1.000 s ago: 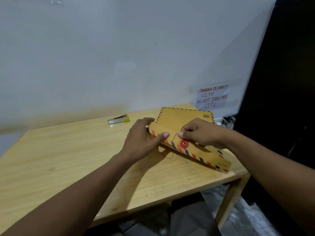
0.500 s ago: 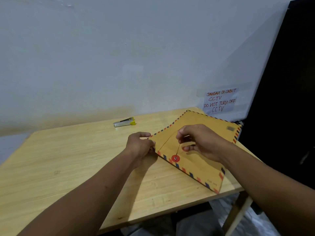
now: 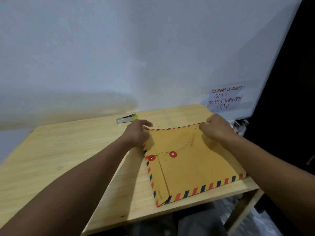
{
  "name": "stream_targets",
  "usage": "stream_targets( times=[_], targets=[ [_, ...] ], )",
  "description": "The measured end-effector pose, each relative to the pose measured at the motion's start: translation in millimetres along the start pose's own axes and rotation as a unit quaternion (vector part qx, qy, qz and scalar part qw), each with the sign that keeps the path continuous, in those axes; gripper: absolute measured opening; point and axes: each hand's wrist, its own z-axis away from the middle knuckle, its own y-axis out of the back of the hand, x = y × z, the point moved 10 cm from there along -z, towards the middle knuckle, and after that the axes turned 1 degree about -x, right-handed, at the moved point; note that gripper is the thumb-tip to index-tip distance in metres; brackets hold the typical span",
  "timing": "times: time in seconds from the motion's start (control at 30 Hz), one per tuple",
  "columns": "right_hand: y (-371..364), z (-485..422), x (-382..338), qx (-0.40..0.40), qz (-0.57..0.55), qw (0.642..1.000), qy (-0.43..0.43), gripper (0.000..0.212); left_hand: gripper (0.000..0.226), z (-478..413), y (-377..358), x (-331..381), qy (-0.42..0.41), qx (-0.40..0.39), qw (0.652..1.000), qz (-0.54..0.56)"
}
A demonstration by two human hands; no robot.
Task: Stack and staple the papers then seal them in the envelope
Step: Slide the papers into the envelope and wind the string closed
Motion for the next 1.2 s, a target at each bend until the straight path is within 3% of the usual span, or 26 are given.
stream_targets(
  times=[0.03, 0.1, 0.17, 0.23, 0.3, 0.43, 0.67, 0.83, 0.93, 1.0, 1.1, 1.2],
  targets=[
    [0, 3, -3, 0.026, 0.096, 0.995, 0.018, 0.054, 0.044, -2, 0, 6, -0.014, 0.012, 0.999, -0.032],
    [-10, 15, -21, 0.047, 0.179, 0.976, 0.112, 0.062, 0.049, -6, -3, 17, -0.046, 0.034, 0.994, -0.094],
    [-36, 26, -40, -0.010, 0.196, 0.954, 0.225, 0.059, 0.046, -8, -10, 21, -0.062, 0.036, 0.990, -0.125],
    [-67, 35, -43, -0.103, 0.219, 0.930, 0.276, 0.050, 0.042, -8, -19, 20, -0.064, 0.037, 0.987, -0.141],
    [-83, 35, -41, -0.134, 0.219, 0.923, 0.286, 0.043, 0.035, -4, -23, 18, -0.069, 0.058, 0.982, -0.167],
    [-76, 28, -50, -0.042, 0.223, 0.924, 0.307, 0.029, 0.028, 10, -14, 27, -0.098, 0.133, 0.958, -0.234],
    [-68, 20, -46, 0.038, 0.249, 0.924, 0.287, 0.022, 0.042, 17, -36, 30, -0.136, 0.004, 0.950, -0.282],
    [-75, 23, -46, 0.014, 0.290, 0.898, 0.331, 0.023, 0.062, 20, -54, 25, -0.157, -0.076, 0.916, -0.362],
    [-70, 23, -41, -0.040, 0.218, 0.918, 0.329, 0.014, 0.061, 13, -57, 17, -0.124, -0.085, 0.922, -0.358],
    [-66, 25, -44, -0.047, 0.198, 0.921, 0.333, 0.022, 0.059, 7, -60, 17, -0.114, -0.093, 0.927, -0.344],
    [-63, 23, -55, -0.018, 0.257, 0.901, 0.348, 0.039, 0.061, -3, -66, 20, -0.128, -0.104, 0.935, -0.315],
    [-67, 21, -65, -0.009, 0.329, 0.872, 0.364, 0.033, 0.061, -8, -73, 20, -0.142, -0.113, 0.943, -0.279]
  ],
)
